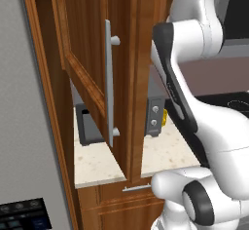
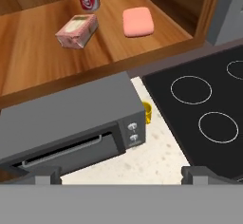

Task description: Pick the bar soap and bar soap from the cabinet and place them on the counter.

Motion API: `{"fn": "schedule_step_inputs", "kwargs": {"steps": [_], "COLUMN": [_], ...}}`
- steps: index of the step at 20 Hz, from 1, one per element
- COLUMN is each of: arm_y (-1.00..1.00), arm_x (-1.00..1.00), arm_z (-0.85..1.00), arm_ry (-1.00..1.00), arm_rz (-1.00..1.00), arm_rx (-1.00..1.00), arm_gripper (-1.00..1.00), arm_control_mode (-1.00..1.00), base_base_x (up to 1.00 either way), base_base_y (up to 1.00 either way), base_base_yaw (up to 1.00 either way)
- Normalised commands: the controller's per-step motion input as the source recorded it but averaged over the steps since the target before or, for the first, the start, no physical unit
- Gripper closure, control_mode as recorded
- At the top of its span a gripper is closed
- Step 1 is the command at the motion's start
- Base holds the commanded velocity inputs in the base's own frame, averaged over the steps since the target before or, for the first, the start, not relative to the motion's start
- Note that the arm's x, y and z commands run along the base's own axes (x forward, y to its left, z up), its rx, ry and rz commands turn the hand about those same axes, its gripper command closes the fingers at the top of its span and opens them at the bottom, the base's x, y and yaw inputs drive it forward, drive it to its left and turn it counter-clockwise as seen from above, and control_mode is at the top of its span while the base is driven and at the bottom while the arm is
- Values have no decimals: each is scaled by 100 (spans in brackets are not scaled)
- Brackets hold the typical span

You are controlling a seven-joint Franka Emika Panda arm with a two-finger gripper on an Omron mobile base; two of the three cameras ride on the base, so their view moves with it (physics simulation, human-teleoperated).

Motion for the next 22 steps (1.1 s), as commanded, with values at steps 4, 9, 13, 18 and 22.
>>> {"fn": "schedule_step_inputs", "kwargs": {"steps": [4,9,13,18,22], "arm_y": [4,6,2,0,0], "arm_x": [23,22,18,16,18], "arm_z": [0,0,-3,-12,-18], "arm_ry": [5,2,0,-4,-4], "arm_rz": [0,0,0,0,0], "arm_rx": [-9,-7,-2,0,0], "arm_gripper": [-100,-100,-100,-100,-100], "arm_control_mode": [-100,-100,-100,-100,-100], "base_base_x": [0,0,0,0,0], "base_base_y": [0,0,0,0,0], "base_base_yaw": [0,0,0,0,0]}}
